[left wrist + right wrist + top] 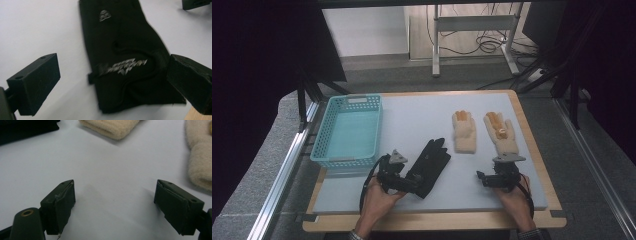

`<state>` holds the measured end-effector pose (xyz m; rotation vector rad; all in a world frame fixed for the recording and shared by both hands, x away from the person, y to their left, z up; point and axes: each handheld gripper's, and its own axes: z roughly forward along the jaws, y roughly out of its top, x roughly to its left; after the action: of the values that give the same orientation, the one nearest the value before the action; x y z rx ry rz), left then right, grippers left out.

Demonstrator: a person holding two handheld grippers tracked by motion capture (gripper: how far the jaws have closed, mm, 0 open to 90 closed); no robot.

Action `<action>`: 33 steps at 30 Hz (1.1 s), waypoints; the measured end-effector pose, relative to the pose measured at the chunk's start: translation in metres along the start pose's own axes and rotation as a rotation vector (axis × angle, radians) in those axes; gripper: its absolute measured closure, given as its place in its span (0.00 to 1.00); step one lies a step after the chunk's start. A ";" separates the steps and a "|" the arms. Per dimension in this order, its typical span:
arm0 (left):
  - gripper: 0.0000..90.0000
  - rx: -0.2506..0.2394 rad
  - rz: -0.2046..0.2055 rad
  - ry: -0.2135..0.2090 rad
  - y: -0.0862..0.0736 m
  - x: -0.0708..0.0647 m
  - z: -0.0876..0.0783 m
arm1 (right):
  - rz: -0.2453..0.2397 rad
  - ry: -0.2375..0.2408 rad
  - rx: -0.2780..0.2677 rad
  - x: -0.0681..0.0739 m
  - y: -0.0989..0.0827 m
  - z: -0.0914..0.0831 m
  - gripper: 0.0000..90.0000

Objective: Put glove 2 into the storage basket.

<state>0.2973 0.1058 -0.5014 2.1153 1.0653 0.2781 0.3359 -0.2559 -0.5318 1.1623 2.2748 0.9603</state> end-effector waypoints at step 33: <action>0.00 0.140 0.048 0.076 0.024 -0.016 0.074 | 0.001 0.008 -0.001 -0.001 0.000 0.000 0.18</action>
<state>0.3378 0.0463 -0.5346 2.2734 1.1068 0.3179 0.3363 -0.2564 -0.5319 1.1615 2.2803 0.9676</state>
